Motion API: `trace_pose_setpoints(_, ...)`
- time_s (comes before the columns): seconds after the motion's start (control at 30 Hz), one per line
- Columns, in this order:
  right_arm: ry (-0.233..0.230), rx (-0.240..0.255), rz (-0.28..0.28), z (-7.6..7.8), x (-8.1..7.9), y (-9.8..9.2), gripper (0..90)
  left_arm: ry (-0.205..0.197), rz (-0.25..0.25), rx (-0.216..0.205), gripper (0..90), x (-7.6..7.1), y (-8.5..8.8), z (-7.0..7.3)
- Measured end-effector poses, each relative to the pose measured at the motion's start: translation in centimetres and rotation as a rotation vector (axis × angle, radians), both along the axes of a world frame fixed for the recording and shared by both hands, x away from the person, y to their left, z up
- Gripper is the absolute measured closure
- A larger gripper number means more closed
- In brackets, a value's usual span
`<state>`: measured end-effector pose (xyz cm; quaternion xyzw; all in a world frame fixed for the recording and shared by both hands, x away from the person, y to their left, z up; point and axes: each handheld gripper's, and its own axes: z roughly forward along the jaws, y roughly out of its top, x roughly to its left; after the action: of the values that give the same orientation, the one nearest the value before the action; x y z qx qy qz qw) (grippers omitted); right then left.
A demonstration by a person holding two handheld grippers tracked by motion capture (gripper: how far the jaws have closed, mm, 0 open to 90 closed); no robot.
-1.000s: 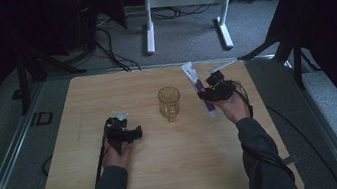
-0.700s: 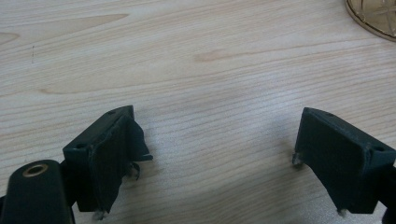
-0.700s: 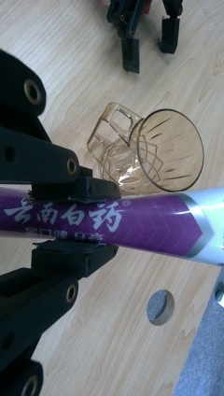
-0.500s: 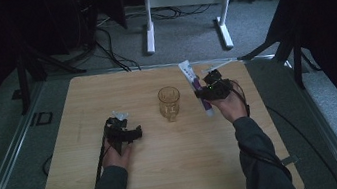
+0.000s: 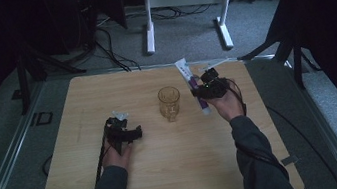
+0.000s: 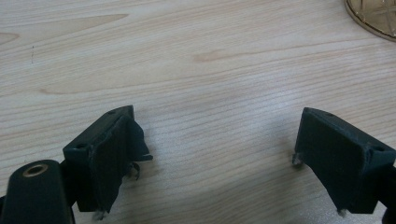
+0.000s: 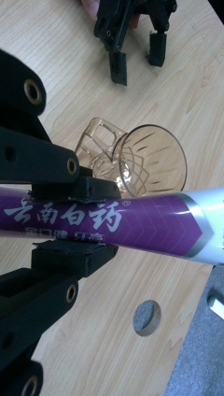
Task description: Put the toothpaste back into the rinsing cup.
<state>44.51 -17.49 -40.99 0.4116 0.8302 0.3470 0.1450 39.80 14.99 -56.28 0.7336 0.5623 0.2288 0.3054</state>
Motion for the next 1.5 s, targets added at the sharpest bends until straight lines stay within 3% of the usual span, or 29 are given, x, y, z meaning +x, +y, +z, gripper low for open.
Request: trace_pose_setpoints(1.5, -0.045, 0.079, -0.013, 2.2, 1.5, 1.7, 72.8, -0.002, -0.001, 0.0, 12.9, 0.0, 0.0, 0.0)
